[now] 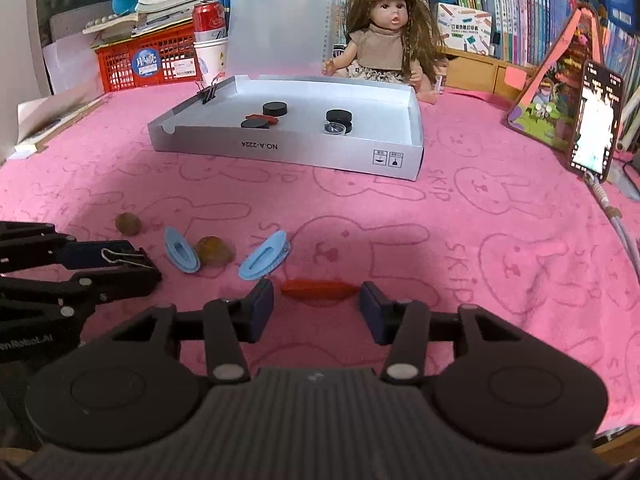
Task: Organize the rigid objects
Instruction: 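Grasp the black binder clip with the left gripper while the right gripper grasps the red crayon, then carry the binder clip and the red crayon with both grippers into the white box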
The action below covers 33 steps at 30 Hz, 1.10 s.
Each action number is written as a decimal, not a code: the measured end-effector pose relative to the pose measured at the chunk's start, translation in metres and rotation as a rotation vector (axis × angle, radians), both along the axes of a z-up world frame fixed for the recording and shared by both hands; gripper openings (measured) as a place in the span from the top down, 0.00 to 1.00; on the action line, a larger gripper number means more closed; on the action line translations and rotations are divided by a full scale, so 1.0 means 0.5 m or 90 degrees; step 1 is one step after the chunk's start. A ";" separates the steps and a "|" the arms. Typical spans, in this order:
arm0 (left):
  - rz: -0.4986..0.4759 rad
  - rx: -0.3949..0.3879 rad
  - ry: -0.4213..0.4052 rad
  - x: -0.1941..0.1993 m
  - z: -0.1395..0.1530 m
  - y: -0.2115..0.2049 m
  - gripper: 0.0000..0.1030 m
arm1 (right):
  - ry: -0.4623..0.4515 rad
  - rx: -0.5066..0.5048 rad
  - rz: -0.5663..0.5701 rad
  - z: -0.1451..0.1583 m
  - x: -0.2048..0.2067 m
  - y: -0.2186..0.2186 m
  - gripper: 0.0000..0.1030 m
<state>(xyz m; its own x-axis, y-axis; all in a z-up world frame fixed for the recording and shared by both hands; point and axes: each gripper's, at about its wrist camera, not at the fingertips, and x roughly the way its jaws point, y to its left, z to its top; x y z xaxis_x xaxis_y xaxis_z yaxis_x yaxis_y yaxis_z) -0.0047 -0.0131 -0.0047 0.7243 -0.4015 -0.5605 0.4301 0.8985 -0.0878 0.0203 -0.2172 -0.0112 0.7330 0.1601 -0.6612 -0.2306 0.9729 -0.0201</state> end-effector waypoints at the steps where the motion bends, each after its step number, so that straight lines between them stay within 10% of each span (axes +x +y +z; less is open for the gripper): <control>1: 0.000 0.001 0.000 0.000 0.000 0.000 0.70 | -0.003 -0.004 0.002 0.000 -0.001 0.001 0.53; 33: 0.040 -0.030 -0.029 0.068 0.075 0.007 0.70 | -0.026 0.031 -0.030 0.052 0.065 -0.037 0.54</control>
